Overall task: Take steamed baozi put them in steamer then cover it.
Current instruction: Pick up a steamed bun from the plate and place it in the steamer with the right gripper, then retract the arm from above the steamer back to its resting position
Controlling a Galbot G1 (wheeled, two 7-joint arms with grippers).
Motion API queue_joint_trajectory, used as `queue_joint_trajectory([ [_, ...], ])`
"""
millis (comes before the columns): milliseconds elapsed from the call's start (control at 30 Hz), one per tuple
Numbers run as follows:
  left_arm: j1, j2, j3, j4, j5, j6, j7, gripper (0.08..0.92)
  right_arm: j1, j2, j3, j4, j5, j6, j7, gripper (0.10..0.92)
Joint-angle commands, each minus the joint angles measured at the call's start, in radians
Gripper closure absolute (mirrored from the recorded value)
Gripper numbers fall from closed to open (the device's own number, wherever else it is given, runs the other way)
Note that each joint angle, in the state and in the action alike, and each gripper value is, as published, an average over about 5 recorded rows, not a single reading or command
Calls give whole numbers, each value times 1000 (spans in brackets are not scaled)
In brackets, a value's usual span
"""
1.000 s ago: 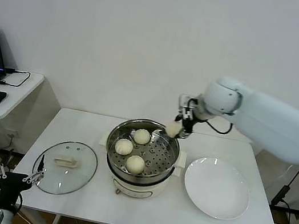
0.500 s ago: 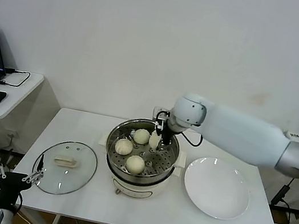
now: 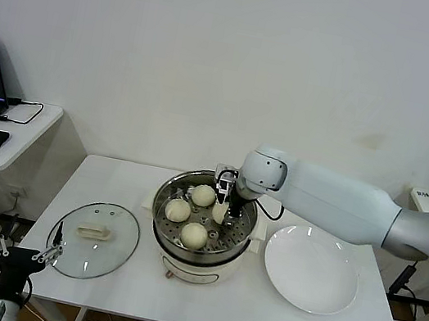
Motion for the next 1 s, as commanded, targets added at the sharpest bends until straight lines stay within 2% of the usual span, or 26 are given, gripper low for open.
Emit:
queue_joint_trajectory([
  [33, 2, 1, -2, -3, 0, 0, 0, 177, 8, -28, 23, 21, 10, -11, 10, 300],
  [133, 1, 1, -2, -3, 0, 0, 0, 177, 30, -74, 50, 58, 17, -10, 10, 232],
  [267, -3, 2, 2, -2, 0, 0, 1, 177, 50, -163, 102, 140, 38, -10, 60, 205],
  [400, -7, 4, 8, -2, -1, 0, 1, 177, 22, -267, 154, 258, 111, -10, 245, 203],
  [500, -8, 6, 11, -2, 0, 0, 2, 177, -49, -375, 217, 354, 201, 8, 438, 203],
  [633, -9, 6, 16, -2, 2, -1, 2, 177, -281, -532, 426, 474, 245, 88, 623, 203],
  [767, -9, 5, 26, -2, 9, -1, 2, 177, -620, -627, 725, 546, 205, 208, 732, 203],
  [867, -8, 2, 34, 0, 16, -4, 2, 177, -868, -651, 937, 563, 144, 333, 777, 203],
  [1000, -4, -2, 47, 1, 28, -8, 1, 177, -1202, -608, 1283, 563, 67, 437, 795, 203],
])
